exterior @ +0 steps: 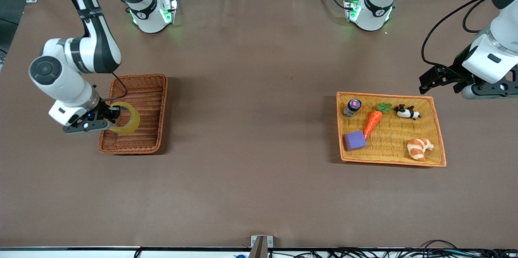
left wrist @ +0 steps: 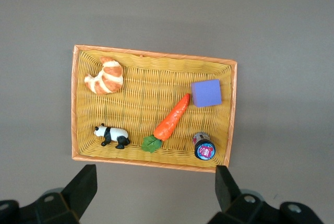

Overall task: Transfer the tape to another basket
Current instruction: 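Carry the tape roll with the right gripper into the wicker basket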

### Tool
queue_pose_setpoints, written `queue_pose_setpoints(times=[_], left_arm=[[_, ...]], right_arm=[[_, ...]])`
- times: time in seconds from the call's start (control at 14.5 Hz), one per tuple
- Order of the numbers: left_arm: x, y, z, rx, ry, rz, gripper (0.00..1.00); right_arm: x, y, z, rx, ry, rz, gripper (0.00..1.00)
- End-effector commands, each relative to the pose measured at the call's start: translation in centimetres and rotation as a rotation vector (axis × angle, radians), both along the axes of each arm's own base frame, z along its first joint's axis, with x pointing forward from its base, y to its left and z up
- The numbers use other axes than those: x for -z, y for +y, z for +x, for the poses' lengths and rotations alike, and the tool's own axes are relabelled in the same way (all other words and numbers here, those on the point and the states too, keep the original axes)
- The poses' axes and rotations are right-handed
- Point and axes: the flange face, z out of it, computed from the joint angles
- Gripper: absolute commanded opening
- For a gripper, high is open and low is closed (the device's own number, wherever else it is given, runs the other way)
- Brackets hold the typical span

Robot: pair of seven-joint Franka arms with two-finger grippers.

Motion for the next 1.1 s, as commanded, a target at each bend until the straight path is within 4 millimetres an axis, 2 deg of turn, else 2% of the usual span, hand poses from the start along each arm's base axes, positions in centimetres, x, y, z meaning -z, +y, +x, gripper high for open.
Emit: queue_pose_setpoints(times=[0.0,0.21,0.41,0.62,0.69,0.83,0.9,0.97,1.03], left_arm=[[-0.4,0.2,0.3,0.01,-0.013,-0.008,1.0],[-0.2,0.2,0.4,0.008,-0.014,-0.008,1.0],[-0.2,0.1,0.4,0.01,-0.014,-0.008,1.0],[-0.2,0.1,0.4,0.01,-0.014,-0.008,1.0],[-0.2,0.1,0.4,0.01,-0.014,-0.008,1.0],[-0.1,0.1,0.5,0.008,-0.011,-0.008,1.0],[-0.1,0.1,0.5,0.008,-0.011,-0.008,1.0],[-0.1,0.1,0.5,0.007,-0.011,-0.008,1.0],[-0.1,0.0,0.5,0.007,-0.011,-0.008,1.0]], right_arm=[[1.8,-0.3,-3.6,-0.016,-0.039,0.033,0.0],[4.1,-0.6,-5.4,-0.012,-0.06,0.04,0.0],[5.3,-0.5,-6.5,-0.015,-0.038,0.042,0.03],[6.8,-0.5,-6.8,-0.018,-0.046,0.04,0.08],[7.9,-0.4,-7.1,-0.023,-0.06,0.041,0.15],[8.2,-0.4,-7.1,-0.019,-0.064,0.041,0.41],[8.1,-0.4,-7.0,-0.018,-0.068,0.041,0.73],[7.8,-0.4,-6.8,-0.017,-0.074,0.042,1.0],[7.0,-0.4,-6.5,-0.018,-0.089,0.043,1.0]])
